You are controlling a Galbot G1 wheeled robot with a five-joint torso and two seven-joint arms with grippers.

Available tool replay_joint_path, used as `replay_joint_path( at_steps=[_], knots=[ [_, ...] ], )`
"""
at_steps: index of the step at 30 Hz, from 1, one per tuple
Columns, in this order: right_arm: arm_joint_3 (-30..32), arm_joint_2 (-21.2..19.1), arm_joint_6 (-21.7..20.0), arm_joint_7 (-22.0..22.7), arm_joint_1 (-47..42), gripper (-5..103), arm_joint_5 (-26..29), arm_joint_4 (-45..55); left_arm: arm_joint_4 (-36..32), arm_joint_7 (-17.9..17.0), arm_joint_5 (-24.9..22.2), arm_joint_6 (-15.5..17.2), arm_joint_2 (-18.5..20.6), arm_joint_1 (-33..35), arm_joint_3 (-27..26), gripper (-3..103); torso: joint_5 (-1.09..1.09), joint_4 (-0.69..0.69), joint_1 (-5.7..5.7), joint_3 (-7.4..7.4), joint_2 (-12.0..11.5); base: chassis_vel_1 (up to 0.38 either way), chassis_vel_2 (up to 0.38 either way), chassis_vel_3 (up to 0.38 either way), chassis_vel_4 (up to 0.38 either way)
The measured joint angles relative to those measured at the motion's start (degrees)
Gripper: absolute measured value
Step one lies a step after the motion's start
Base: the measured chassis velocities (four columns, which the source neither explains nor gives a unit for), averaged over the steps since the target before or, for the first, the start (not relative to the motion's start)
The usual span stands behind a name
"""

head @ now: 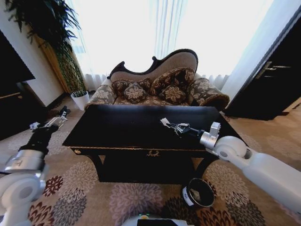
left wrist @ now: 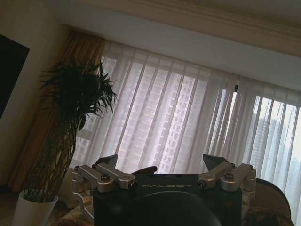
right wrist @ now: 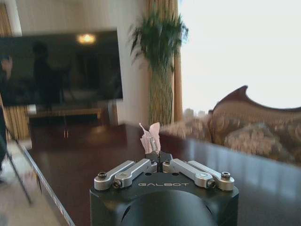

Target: Move to the front of the table and place the trash on the table into the trash bin.

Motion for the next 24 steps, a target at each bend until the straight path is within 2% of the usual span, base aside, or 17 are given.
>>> replay_joint_path(
  at_steps=[1, 2, 3, 5, 6, 8, 9, 11, 12, 15, 16, 17, 20, 21, 24],
  knots=[
    [2.7, 0.4, 0.2, -0.3, -2.1, 1, 0.2, 0.6, 0.1, -0.1, 0.0, 0.0, -0.1, -0.1, 0.4, 100, 0.00, 0.00, 0.00, 0.00, 0.0, 0.000, 0.000, 0.000, 0.000],
    [2.7, 0.4, 0.2, -0.3, -2.1, 1, 0.2, 0.6, 0.1, -0.1, 0.0, 0.0, -0.1, -0.1, 0.4, 100, 0.00, 0.00, 0.00, 0.00, 0.0, 0.000, 0.000, 0.000, 0.000],
    [9.7, 1.9, 0.8, -2.0, -9.0, 1, 0.3, 2.0, 0.4, -0.3, 0.0, 0.0, -0.4, -0.3, 1.3, 100, -0.07, -0.02, 0.00, -0.01, 0.0, 0.000, 0.000, 0.000, 0.000],
    [19.1, 4.9, 2.2, -5.3, -19.4, 1, -0.5, 3.1, 0.5, -0.6, 0.0, 0.0, -0.6, -0.6, 2.5, 100, 0.03, -0.04, 0.00, 0.00, 0.0, 0.000, 0.000, 0.000, 0.000],
    [24.0, 6.8, 3.5, -7.6, -24.6, 1, -1.2, 3.3, 0.5, -0.6, 0.0, 0.0, -0.7, -0.7, 3.0, 100, -0.02, -0.03, -0.01, 0.00, 0.0, 0.000, 0.000, 0.000, 0.000],
    [26.0, 7.7, 4.1, -8.7, -26.8, 1, -1.5, 3.3, 0.5, -0.7, 0.0, 0.0, -0.8, -0.7, 3.2, 100, -0.02, -0.04, -0.01, -0.01, 0.0, 0.000, 0.000, 0.000, 0.000],
    [30.9, 10.6, 6.6, -12.5, -32.8, 1, -2.5, 3.0, 0.3, -0.7, 0.1, 0.0, -0.7, -1.0, 3.9, 100, 0.00, -0.05, -0.01, -0.01, 0.0, 0.000, 0.000, 0.000, 0.000],
    [35.8, 15.1, 10.8, -18.3, -40.0, 1, -2.9, 1.4, 0.0, -0.7, 0.2, 0.0, -0.5, -1.7, 5.0, 100, 0.01, -0.05, -0.01, -0.01, 0.0, 0.000, 0.000, 0.000, 0.000],
    [35.8, 15.1, 10.8, -18.3, -40.0, 1, -2.9, 1.4, 0.0, -0.7, 0.2, 0.0, -0.5, -1.7, 5.0, 100, 0.01, -0.05, -0.01, -0.01, 0.0, 0.000, 0.000, 0.000, 0.000],
    [39.0, 19.5, 13.7, -22.3, -44.8, 1, -2.2, 0.9, 0.0, -0.8, 0.4, 0.1, -0.3, -2.3, 6.3, 100, 0.00, -0.05, -0.01, -0.01, 0.0, 0.000, 0.000, 0.000, 0.000],
    [40.9, 22.3, 15.1, -24.2, -47.3, 1, -1.7, 1.1, 0.3, -0.8, 0.9, 0.2, -0.3, -2.8, 7.3, 100, -0.02, -0.03, -0.01, -0.01, 0.0, 0.000, 0.000, 0.000, 0.000],
    [40.9, 22.3, 15.1, -24.2, -47.3, 1, -1.7, 1.1, 0.3, -0.8, 0.9, 0.2, -0.3, -2.8, 7.3, 100, -0.02, -0.03, -0.01, -0.01, 0.0, 0.000, 0.000, 0.000, 0.000],
    [42.4, 25.5, 16.2, -26.2, -49.3, 1, -0.8, 1.7, 0.8, -0.8, 1.4, 0.2, -0.6, -3.3, 8.4, 100, -0.02, -0.04, -0.01, -0.01, 0.0, 0.000, 0.000, 0.000, 0.000],
    [43.1, 27.7, 16.9, -27.9, -50.5, 1, -0.6, 1.9, 1.1, -0.7, 1.6, 0.2, -0.9, -3.4, 8.8, 100, -0.03, -0.03, -0.01, -0.01, 0.0, 0.000, 0.000, 0.000, 0.000],
    [43.2, 30.1, 18.1, -29.7, -51.8, 1, -1.4, 1.5, 1.4, -0.5, 1.6, 0.0, -1.3, -3.5, 9.0, 100, -0.02, -0.03, 0.00, -0.01, 0.0, 0.000, 0.000, 0.000, 0.000]
  ],
)
